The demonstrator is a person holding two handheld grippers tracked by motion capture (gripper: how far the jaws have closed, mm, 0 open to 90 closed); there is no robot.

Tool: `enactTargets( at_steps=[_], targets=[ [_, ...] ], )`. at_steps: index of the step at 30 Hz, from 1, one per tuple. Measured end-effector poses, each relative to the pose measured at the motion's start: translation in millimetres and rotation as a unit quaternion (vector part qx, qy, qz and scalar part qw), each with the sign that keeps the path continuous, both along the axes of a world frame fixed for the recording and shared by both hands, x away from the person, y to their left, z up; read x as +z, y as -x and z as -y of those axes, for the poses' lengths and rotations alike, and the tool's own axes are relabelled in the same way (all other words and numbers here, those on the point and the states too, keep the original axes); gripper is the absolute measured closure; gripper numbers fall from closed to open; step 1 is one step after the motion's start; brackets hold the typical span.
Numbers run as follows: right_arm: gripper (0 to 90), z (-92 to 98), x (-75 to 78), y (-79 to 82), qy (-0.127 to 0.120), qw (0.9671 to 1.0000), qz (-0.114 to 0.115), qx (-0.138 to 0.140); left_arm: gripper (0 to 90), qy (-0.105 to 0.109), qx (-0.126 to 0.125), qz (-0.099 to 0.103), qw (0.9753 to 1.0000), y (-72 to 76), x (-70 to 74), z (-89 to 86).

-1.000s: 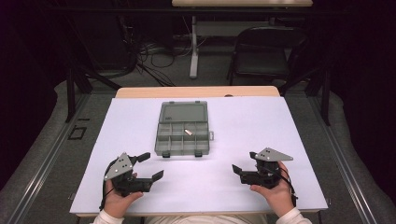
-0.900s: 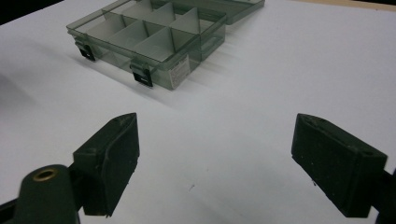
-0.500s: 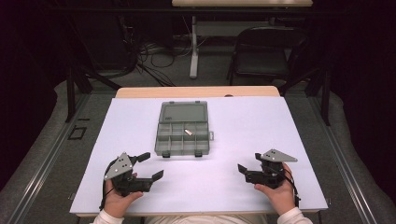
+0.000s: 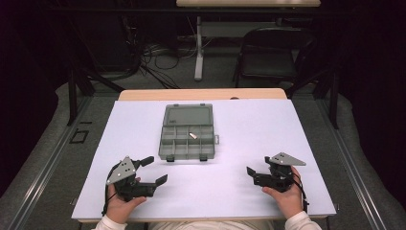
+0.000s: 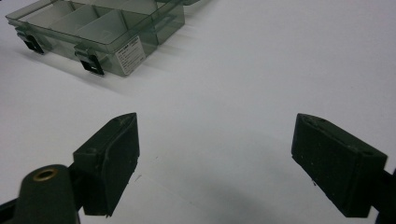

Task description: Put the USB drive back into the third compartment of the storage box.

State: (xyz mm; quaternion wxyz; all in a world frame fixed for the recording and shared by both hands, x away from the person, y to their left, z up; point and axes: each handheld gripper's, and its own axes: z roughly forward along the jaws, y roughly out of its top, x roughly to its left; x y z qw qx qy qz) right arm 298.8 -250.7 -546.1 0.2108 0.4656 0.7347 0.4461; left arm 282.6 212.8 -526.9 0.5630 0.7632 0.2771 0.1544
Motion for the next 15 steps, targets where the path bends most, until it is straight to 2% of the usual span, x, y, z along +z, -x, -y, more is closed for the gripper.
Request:
enactTargets(
  at_steps=[11,15],
  targets=[
    [15.4,-5.7,-3.9,-0.1,-0.003,0.9999,-0.009,0.006,16.0,-0.004,0.002,0.001,1.0000,-0.1,0.6,0.2],
    [15.4,-5.4,-4.1,-1.0,-0.004,0.9999,-0.009,0.003,16.0,-0.004,0.010,-0.002,0.9999,-1.1,0.3,-1.0]
  ],
)
